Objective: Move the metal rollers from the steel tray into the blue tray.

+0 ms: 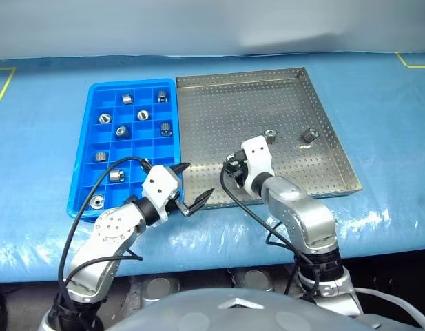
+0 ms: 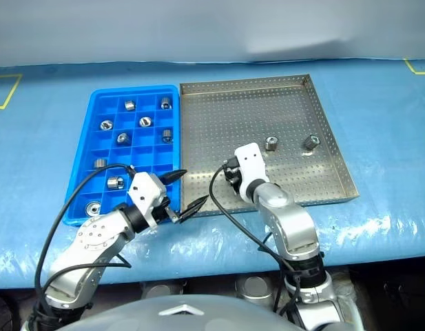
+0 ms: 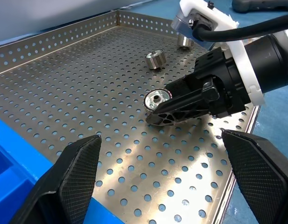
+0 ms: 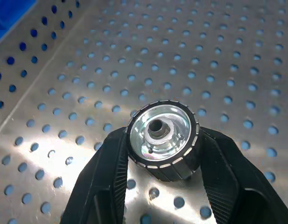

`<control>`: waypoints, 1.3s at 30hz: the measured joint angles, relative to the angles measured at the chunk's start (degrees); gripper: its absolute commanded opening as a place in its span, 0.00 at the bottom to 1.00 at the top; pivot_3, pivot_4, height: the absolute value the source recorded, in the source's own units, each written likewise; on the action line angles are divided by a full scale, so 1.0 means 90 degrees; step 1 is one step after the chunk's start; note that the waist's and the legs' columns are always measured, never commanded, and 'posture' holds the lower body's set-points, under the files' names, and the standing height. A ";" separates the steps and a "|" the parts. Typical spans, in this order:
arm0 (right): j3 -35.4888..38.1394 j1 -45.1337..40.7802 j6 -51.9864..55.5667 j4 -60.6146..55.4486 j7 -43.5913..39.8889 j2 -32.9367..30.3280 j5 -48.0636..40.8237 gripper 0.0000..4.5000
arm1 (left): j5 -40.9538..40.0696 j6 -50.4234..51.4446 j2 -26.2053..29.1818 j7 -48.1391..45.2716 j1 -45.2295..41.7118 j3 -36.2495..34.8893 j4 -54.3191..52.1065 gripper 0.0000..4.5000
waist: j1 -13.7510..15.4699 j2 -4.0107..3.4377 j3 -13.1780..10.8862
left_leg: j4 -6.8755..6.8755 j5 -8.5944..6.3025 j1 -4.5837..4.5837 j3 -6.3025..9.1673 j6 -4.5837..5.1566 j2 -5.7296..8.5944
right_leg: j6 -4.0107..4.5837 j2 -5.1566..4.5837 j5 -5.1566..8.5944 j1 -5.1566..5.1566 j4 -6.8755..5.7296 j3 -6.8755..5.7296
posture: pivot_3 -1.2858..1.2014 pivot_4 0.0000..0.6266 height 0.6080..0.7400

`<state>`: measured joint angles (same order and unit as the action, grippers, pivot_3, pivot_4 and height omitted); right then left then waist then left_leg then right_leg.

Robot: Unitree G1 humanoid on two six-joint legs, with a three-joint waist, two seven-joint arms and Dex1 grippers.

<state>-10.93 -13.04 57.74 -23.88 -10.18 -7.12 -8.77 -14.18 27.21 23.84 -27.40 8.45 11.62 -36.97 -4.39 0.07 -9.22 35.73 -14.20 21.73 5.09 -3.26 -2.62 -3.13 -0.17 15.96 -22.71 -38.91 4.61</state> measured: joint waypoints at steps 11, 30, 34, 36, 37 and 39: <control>-0.0466 -0.1996 -0.1109 0.1374 -0.0175 0.0746 0.0111 0.42 | 0.0037 0.0004 -0.0586 0.1124 0.0418 -0.1046 -0.0472 1.00 | 0.0173 0.0001 0.0000 | -0.0021 0.0000 -0.0001 0.0005 0.0000 0.0000 | 0.0031 -0.0003 -0.0009 -0.0003 0.0003 -0.0008 | 0.59 0.24 1.00; -0.1089 -0.2941 -0.2827 0.5038 -0.1227 0.1609 0.0361 0.63 | 0.0241 0.0021 -0.1116 0.1997 0.2394 -0.1943 -0.1525 1.00 | 0.0974 0.0004 0.0000 | -0.0043 0.0006 -0.0002 0.0025 -0.0010 0.0002 | 0.0051 -0.0011 0.0002 -0.0006 0.0005 -0.0044 | 0.65 0.24 1.00; -0.0986 -0.2950 -0.3007 0.5098 -0.1202 0.1614 0.0379 0.92 | 0.0260 0.0013 -0.1115 0.1971 0.2229 -0.1835 -0.1525 1.00 | 0.0992 0.0002 0.0001 | -0.0043 0.0006 -0.0003 0.0026 -0.0011 0.0002 | 0.0051 -0.0010 0.0002 -0.0006 0.0004 -0.0045 | 0.64 0.24 1.00; -0.0913 -0.2951 -0.3008 0.5086 -0.1186 0.1610 0.0385 1.00 | 0.0260 0.0013 -0.1108 0.1938 0.2145 -0.1827 -0.1521 1.00 | 0.0981 0.0001 0.0002 | -0.0044 0.0007 -0.0003 0.0025 -0.0011 0.0002 | 0.0051 -0.0010 0.0002 -0.0005 0.0004 -0.0044 | 0.63 0.24 1.00; -0.0890 -0.2950 -0.2991 0.5069 -0.1182 0.1609 0.0381 1.00 | 0.0259 0.0014 -0.1100 0.1925 0.2098 -0.1802 -0.1518 1.00 | 0.0976 0.0001 0.0001 | -0.0044 0.0007 -0.0003 0.0025 -0.0011 0.0002 | 0.0051 -0.0010 0.0002 -0.0005 0.0004 -0.0045 | 0.63 0.24 1.00; -0.0787 -0.2941 -0.2873 0.4935 -0.1124 0.1599 0.0379 1.00 | 0.0246 0.0019 -0.1068 0.1885 0.1989 -0.1746 -0.1511 1.00 | 0.0962 0.0002 0.0001 | -0.0044 0.0007 -0.0002 0.0026 -0.0012 0.0002 | 0.0051 -0.0010 0.0002 -0.0006 0.0004 -0.0045 | 0.62 0.24 1.00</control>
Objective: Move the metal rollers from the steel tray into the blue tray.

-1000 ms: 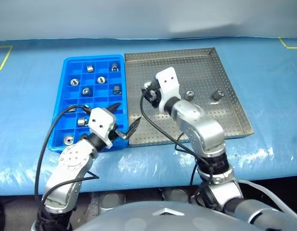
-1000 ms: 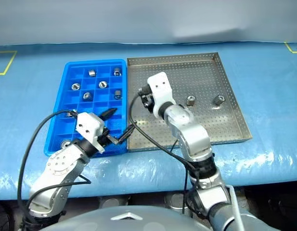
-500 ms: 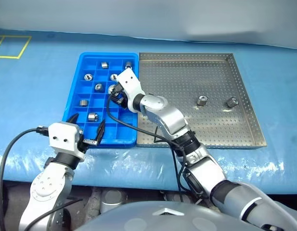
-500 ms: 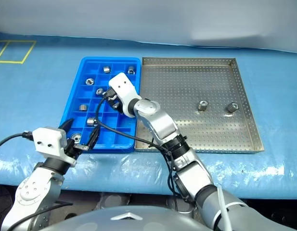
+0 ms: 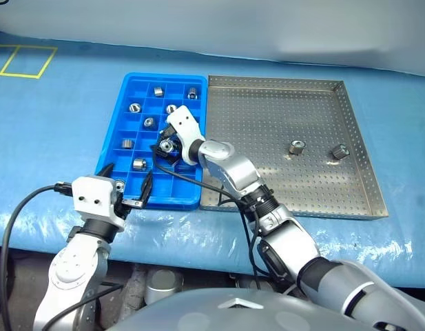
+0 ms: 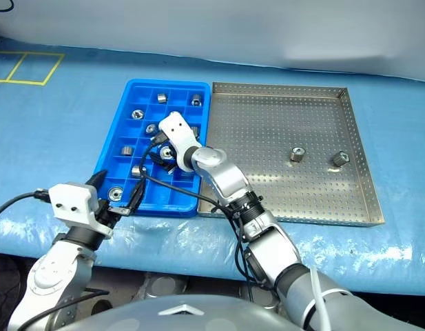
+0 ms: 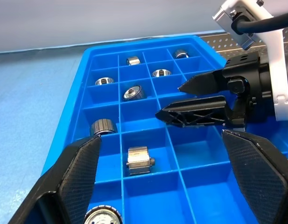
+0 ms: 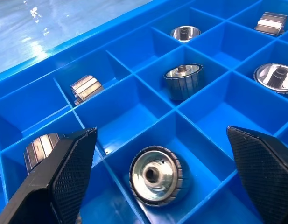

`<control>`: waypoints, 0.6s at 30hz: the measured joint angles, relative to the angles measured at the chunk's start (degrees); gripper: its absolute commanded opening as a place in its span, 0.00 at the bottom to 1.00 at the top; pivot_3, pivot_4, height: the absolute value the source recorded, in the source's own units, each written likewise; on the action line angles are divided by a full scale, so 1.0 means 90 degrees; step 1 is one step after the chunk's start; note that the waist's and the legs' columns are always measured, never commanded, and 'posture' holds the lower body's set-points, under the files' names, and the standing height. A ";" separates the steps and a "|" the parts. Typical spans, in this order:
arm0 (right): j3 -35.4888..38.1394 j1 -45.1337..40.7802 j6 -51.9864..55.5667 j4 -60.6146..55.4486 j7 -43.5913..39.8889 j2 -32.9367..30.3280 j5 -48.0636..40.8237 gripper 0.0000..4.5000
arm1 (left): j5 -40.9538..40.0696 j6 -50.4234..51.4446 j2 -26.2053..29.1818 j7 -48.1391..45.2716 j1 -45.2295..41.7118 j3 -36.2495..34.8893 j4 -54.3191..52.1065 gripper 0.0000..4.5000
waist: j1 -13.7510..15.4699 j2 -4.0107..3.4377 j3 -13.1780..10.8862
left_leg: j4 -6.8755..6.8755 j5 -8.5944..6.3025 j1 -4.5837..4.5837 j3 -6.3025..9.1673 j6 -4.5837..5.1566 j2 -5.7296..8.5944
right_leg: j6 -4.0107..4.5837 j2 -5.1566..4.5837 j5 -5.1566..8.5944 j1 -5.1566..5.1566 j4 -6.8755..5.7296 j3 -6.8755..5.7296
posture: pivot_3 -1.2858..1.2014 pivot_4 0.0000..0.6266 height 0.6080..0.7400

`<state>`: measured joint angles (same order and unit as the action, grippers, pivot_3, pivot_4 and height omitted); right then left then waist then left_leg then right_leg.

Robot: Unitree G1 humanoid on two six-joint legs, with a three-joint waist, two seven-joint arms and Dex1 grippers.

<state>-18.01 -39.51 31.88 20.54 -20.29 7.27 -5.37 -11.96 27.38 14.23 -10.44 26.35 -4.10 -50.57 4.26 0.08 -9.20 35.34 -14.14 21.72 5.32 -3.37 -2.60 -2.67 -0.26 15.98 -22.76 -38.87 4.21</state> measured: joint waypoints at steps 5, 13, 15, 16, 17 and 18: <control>0.0469 0.0189 0.0133 -0.0950 0.0573 -0.0010 0.0029 1.00 | -0.0063 0.0100 0.0186 -0.0249 -0.0396 0.0100 0.0118 1.00 | -0.0060 0.0000 0.0001 | -0.0001 0.0000 0.0001 0.0000 0.0000 0.0000 | 0.0000 0.0000 0.0000 0.0000 0.0001 0.0000 | 0.59 0.24 1.00; 0.1749 0.0858 -0.0630 -0.1271 0.3035 -0.0002 0.0725 1.00 | -0.0194 0.0126 0.0347 -0.0770 -0.1358 0.0740 0.0835 1.00 | -0.0396 -0.0005 0.0004 | 0.0002 0.0003 0.0003 -0.0003 -0.0005 0.0003 | 0.0000 -0.0005 -0.0001 0.0000 -0.0001 0.0002 | 0.54 0.24 1.00; 0.1974 0.0943 -0.0706 -0.1259 0.3593 0.0059 0.0889 1.00 | -0.0218 0.0125 0.0369 -0.0872 -0.1568 0.0865 0.0978 1.00 | -0.0536 -0.0006 0.0004 | -0.0001 0.0003 0.0004 -0.0003 -0.0005 0.0002 | 0.0000 -0.0005 -0.0001 -0.0001 -0.0004 0.0005 | 0.52 0.24 1.00; 0.2132 0.0984 -0.0700 -0.1257 0.3927 0.0137 0.0925 1.00 | -0.0239 0.0124 0.0381 -0.0946 -0.1701 0.0931 0.1076 1.00 | -0.0615 -0.0007 0.0005 | -0.0002 0.0003 0.0003 -0.0004 -0.0005 0.0002 | 0.0000 -0.0005 -0.0001 -0.0002 -0.0005 0.0006 | 0.52 0.24 1.00; 0.2262 0.1008 -0.0687 -0.1241 0.4213 0.0148 0.0934 1.00 | -0.0249 0.0123 0.0389 -0.1006 -0.1823 0.0995 0.1160 1.00 | -0.0667 -0.0008 0.0005 | -0.0002 0.0003 0.0004 -0.0005 -0.0005 0.0002 | 0.0000 -0.0005 -0.0001 -0.0004 -0.0008 0.0007 | 0.52 0.24 1.00; 0.2424 0.1022 -0.0681 -0.1226 0.4493 0.0154 0.0927 1.00 | -0.0267 0.0118 0.0403 -0.1083 -0.1889 0.1032 0.1212 1.00 | -0.0725 -0.0008 0.0005 | -0.0003 0.0003 0.0004 -0.0005 -0.0005 0.0002 | 0.0001 -0.0005 -0.0001 -0.0005 -0.0009 0.0007 | 0.51 0.24 1.00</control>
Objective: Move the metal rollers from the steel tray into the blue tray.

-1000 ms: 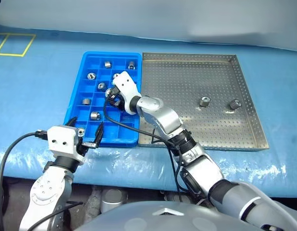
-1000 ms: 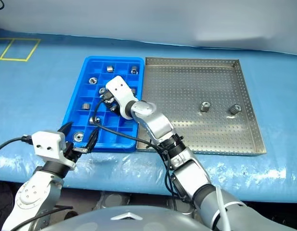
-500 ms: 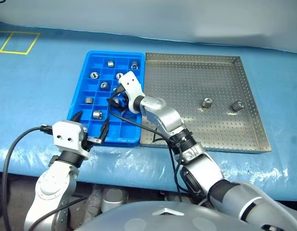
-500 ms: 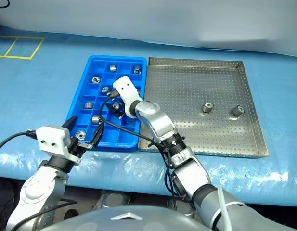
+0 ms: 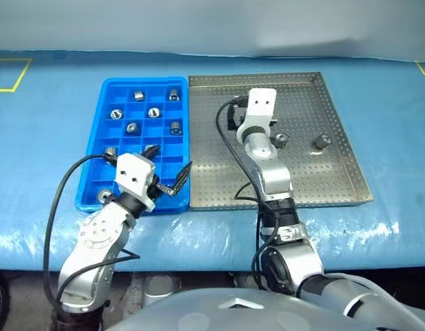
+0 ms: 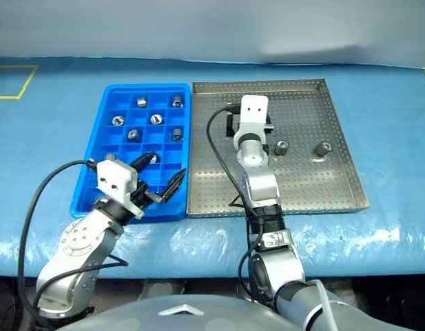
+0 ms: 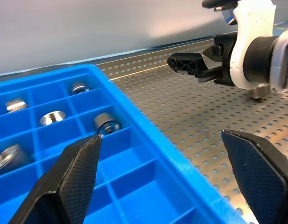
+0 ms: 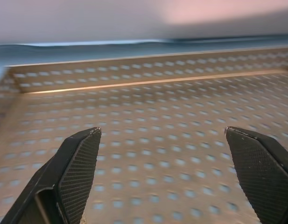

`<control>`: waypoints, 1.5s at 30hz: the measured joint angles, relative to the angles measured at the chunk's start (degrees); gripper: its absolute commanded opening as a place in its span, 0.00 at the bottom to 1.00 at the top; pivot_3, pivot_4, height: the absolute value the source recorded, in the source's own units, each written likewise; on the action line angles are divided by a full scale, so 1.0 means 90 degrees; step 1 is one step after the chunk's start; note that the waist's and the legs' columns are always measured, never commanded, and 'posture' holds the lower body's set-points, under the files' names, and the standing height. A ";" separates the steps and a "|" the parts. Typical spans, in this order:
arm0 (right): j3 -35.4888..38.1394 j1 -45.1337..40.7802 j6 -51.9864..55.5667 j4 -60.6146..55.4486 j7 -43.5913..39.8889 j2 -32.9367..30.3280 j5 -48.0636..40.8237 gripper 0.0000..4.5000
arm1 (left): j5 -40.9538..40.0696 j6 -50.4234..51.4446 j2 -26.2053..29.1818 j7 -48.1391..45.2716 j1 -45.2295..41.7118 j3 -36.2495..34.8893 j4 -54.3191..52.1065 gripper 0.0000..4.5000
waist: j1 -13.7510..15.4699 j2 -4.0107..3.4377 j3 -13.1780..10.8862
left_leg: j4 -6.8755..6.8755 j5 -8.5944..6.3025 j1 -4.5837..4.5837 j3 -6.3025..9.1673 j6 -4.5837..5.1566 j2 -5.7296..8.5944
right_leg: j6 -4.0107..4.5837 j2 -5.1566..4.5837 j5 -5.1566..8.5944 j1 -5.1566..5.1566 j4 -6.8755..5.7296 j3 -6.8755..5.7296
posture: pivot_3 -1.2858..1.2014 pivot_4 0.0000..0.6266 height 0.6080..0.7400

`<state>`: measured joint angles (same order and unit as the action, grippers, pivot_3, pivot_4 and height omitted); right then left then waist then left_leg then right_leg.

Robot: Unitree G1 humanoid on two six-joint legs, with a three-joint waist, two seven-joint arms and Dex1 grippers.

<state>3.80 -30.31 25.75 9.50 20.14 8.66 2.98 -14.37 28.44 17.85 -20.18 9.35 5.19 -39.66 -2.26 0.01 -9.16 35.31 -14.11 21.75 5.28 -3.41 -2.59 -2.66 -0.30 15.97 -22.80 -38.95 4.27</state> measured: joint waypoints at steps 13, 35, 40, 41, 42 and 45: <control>0.0369 0.0162 -0.0015 0.0288 0.1239 0.0033 -0.0390 1.00 | 0.0068 -0.0026 0.0428 -0.0782 -0.0639 0.0872 0.0474 1.00 | -0.0305 -0.0003 0.0000 | 0.0004 -0.0001 -0.0002 -0.0003 0.0003 0.0001 | -0.0001 0.0002 0.0000 0.0000 -0.0007 0.0007 | 0.50 0.24 1.00; -0.0178 0.0309 0.0770 -0.0309 0.0657 0.0045 -0.0766 0.41 | 0.0246 -0.0486 0.0146 -0.0433 -0.0246 0.0823 0.0644 1.00 | -0.0250 -0.0008 -0.0001 | 0.0002 -0.0001 -0.0004 -0.0003 0.0004 0.0000 | -0.0001 0.0004 0.0000 -0.0001 -0.0008 0.0009 | 0.53 0.24 1.00; -0.0905 0.0200 0.1206 -0.0862 -0.0452 0.0018 -0.0920 0.41 | 0.0382 -0.0719 -0.0114 0.0048 -0.0106 0.0431 0.0671 1.00 | -0.0176 -0.0008 -0.0001 | 0.0005 -0.0001 -0.0003 -0.0002 0.0004 -0.0001 | -0.0001 0.0003 0.0000 -0.0001 -0.0008 0.0007 | 0.55 0.24 1.00; -0.1017 0.0103 0.1319 -0.0928 -0.0710 0.0001 -0.0996 0.41 | 0.0456 -0.0750 -0.0163 0.0165 -0.0074 0.0348 0.0667 1.00 | -0.0165 -0.0007 -0.0001 | 0.0006 -0.0001 -0.0003 -0.0002 0.0004 -0.0001 | -0.0001 0.0004 0.0000 -0.0001 -0.0008 0.0006 | 0.55 0.24 1.00; -0.1145 -0.0014 0.1400 -0.1029 -0.0997 -0.0020 -0.1079 0.41 | 0.0506 -0.0764 -0.0216 0.0283 -0.0034 0.0249 0.0665 1.00 | -0.0153 -0.0007 -0.0001 | 0.0006 -0.0001 -0.0003 -0.0001 0.0004 -0.0001 | -0.0001 0.0004 0.0000 -0.0001 -0.0008 0.0005 | 0.55 0.24 1.00; -0.1477 -0.0237 0.1474 -0.1487 -0.2197 -0.0054 -0.1613 0.41 | 0.0534 -0.0751 -0.0238 0.0537 0.0294 -0.0132 0.0540 1.00 | -0.0128 -0.0006 -0.0002 | -0.0002 -0.0002 -0.0003 0.0003 0.0006 -0.0002 | -0.0001 0.0004 0.0000 0.0000 -0.0005 0.0000 | 0.57 0.24 1.00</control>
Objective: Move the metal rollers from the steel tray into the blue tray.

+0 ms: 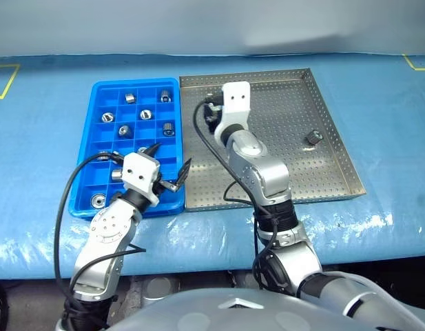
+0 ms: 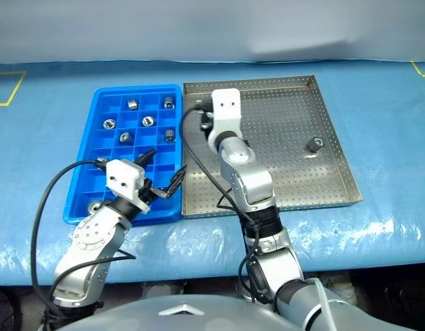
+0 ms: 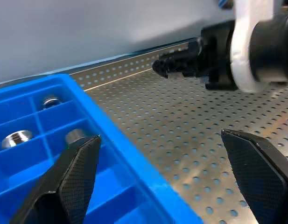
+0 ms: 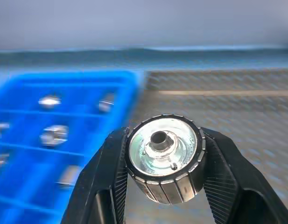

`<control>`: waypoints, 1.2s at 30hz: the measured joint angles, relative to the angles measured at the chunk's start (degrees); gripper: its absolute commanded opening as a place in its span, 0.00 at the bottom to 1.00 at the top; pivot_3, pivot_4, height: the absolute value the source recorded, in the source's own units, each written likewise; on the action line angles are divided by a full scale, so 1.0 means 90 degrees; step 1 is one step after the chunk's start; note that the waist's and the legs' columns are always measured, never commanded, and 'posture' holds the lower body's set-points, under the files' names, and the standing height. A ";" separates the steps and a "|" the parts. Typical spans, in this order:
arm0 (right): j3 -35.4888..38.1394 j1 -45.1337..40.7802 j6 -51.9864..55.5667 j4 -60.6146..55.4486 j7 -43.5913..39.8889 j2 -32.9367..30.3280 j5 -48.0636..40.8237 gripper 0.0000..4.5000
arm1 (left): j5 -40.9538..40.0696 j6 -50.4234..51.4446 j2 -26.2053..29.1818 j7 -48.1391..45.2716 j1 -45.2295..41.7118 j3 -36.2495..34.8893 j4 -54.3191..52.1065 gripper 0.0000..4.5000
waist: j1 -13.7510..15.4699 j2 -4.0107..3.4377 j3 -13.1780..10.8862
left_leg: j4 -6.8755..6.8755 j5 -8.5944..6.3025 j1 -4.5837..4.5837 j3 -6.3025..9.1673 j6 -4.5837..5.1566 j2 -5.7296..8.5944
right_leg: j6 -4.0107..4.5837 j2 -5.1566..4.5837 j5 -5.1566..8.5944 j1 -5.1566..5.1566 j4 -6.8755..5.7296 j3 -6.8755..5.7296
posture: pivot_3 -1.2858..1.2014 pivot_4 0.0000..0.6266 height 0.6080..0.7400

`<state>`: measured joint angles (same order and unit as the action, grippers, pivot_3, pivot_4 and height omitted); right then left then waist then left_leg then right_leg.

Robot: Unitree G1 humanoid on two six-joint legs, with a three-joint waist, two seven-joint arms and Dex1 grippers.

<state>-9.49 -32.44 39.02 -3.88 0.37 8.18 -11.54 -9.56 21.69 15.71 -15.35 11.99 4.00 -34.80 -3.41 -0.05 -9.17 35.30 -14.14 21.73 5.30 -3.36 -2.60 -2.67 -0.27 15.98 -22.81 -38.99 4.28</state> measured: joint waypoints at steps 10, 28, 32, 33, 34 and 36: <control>-0.1238 -0.0020 0.0769 -0.0195 -0.1512 -0.0417 -0.0260 0.41 | -0.0061 0.0307 -0.0082 0.0369 0.1055 -0.0565 -0.1042 1.00 | 0.0352 0.0003 0.0000 | 0.0005 0.0001 0.0003 0.0011 -0.0003 0.0003 | 0.0000 -0.0005 0.0000 0.0005 0.0005 -0.0014 | 0.60 0.24 1.00; -0.1820 0.0247 0.1716 -0.0665 -0.2079 -0.1101 -0.0167 0.89 | -0.0480 0.0797 0.0521 -0.0320 0.1301 -0.0388 -0.1385 1.00 | 0.0378 0.0004 0.0001 | 0.0008 0.0001 0.0000 0.0013 -0.0003 0.0002 | 0.0000 -0.0003 0.0002 0.0008 0.0008 -0.0016 | 0.57 0.24 1.00; -0.1605 0.0405 0.1754 -0.0797 -0.1893 -0.0957 -0.0145 0.99 | -0.0530 0.0869 0.0590 -0.0444 0.1238 -0.0377 -0.1374 1.00 | 0.0354 0.0005 0.0002 | 0.0014 0.0001 0.0001 0.0013 -0.0003 0.0002 | 0.0000 -0.0004 0.0002 0.0012 0.0009 -0.0015 | 0.56 0.24 1.00; -0.1470 0.0520 0.1747 -0.0829 -0.1770 -0.0829 -0.0143 0.99 | -0.0551 0.0869 0.0595 -0.0465 0.1201 -0.0386 -0.1366 1.00 | 0.0336 0.0006 0.0002 | 0.0014 0.0001 0.0001 0.0013 -0.0003 0.0002 | 0.0000 -0.0003 0.0002 0.0012 0.0009 -0.0016 | 0.56 0.24 1.00; -0.1354 0.0588 0.1702 -0.0830 -0.1635 -0.0722 -0.0134 0.99 | -0.0557 0.0868 0.0599 -0.0480 0.1164 -0.0391 -0.1355 1.00 | 0.0313 0.0006 0.0002 | 0.0014 0.0001 0.0001 0.0013 -0.0003 0.0001 | 0.0000 -0.0002 0.0002 0.0011 0.0009 -0.0015 | 0.56 0.24 1.00; -0.0914 0.0779 0.1347 -0.0790 -0.0997 -0.0318 0.0047 0.99 | -0.0578 0.0853 0.0616 -0.0569 0.1026 -0.0356 -0.1301 1.00 | 0.0297 0.0006 0.0001 | 0.0014 0.0002 0.0004 0.0013 -0.0004 0.0001 | -0.0001 -0.0001 0.0002 0.0008 0.0008 -0.0015 | 0.55 0.24 1.00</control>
<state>-17.72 -25.43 51.14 -10.99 -8.61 5.32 -11.12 -14.76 29.36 21.25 -20.47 21.23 0.79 -46.50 -0.74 0.00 -9.16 35.42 -14.12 21.76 5.42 -3.39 -2.59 -2.68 -0.28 16.00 -22.74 -38.92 4.14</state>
